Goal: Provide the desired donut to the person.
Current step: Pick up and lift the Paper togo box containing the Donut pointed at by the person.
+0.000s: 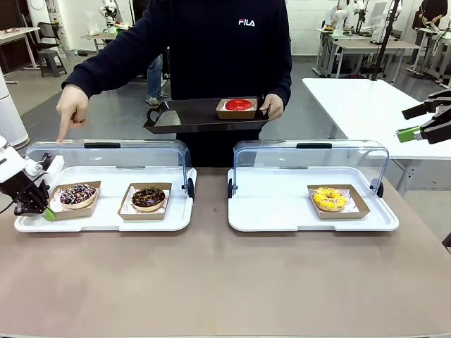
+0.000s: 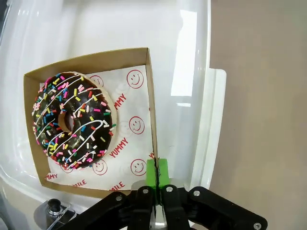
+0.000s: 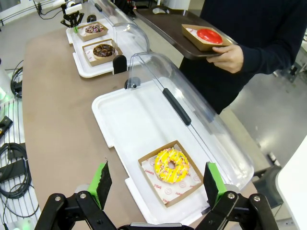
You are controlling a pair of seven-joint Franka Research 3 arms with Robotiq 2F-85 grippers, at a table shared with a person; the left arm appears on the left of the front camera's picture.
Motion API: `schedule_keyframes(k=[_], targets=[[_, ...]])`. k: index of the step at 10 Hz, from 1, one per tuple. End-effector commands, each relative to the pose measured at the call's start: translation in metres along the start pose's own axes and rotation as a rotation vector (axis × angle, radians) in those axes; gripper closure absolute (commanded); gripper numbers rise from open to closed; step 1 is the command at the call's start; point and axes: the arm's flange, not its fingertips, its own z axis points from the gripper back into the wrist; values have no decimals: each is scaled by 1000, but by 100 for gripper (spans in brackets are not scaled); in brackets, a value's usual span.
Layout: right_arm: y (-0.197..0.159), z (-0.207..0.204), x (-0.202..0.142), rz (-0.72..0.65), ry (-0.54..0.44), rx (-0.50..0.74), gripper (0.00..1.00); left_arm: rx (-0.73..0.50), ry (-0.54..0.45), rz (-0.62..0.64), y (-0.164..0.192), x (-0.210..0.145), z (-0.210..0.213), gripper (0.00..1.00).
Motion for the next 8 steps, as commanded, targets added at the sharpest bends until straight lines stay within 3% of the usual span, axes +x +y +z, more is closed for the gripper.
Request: schedule_keyframes(k=[1, 5, 8], targets=[[1, 0, -2, 13, -1, 11, 0, 3, -24, -28, -9, -4, 2, 100], [1, 0, -2, 13, -1, 11, 0, 42, -56, -82, -38, 6, 31, 100], [1, 0, -2, 13, -1, 11, 0, 61, -69, -71, -89, 16, 67, 100]])
